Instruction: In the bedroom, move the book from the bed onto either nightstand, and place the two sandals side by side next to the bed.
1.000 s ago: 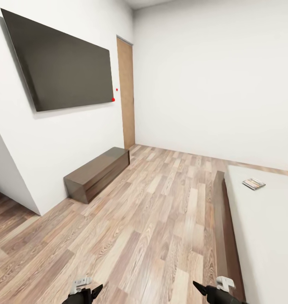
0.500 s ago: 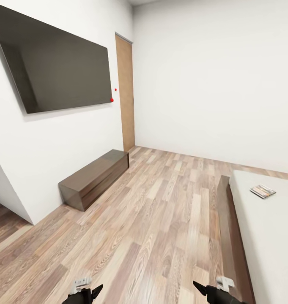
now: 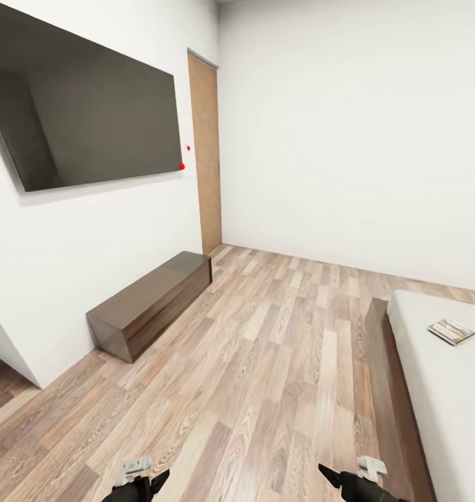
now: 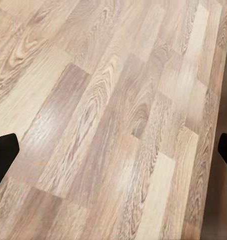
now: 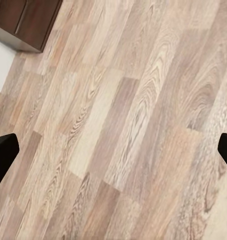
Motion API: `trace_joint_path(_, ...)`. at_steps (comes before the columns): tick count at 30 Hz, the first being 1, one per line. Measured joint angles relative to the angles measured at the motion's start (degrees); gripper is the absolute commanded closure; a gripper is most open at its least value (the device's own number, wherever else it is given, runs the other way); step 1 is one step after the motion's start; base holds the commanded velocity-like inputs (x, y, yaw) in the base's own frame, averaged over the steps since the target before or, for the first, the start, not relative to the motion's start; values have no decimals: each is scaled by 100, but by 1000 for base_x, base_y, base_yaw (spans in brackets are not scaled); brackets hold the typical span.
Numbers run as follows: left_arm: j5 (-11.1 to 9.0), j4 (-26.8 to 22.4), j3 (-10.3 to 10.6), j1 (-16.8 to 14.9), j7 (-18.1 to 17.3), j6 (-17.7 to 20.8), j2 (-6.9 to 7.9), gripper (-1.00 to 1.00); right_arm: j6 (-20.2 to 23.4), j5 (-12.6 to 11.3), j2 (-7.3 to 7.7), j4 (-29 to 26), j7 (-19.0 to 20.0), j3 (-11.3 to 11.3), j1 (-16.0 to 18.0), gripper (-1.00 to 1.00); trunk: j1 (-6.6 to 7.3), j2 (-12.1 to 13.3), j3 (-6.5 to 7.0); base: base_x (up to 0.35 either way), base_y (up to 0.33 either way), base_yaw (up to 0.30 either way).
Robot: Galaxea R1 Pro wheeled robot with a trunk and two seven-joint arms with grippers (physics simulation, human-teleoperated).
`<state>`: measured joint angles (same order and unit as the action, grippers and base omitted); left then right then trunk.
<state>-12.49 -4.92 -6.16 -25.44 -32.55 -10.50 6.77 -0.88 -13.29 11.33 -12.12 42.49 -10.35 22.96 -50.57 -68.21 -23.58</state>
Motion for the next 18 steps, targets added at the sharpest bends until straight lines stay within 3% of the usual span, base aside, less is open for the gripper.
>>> trace_joint_path(18,1,52,-7,0,-4,0,-1,-100,0,1,0,0,1,1,0,-100,0,0,0,309,-108,0)
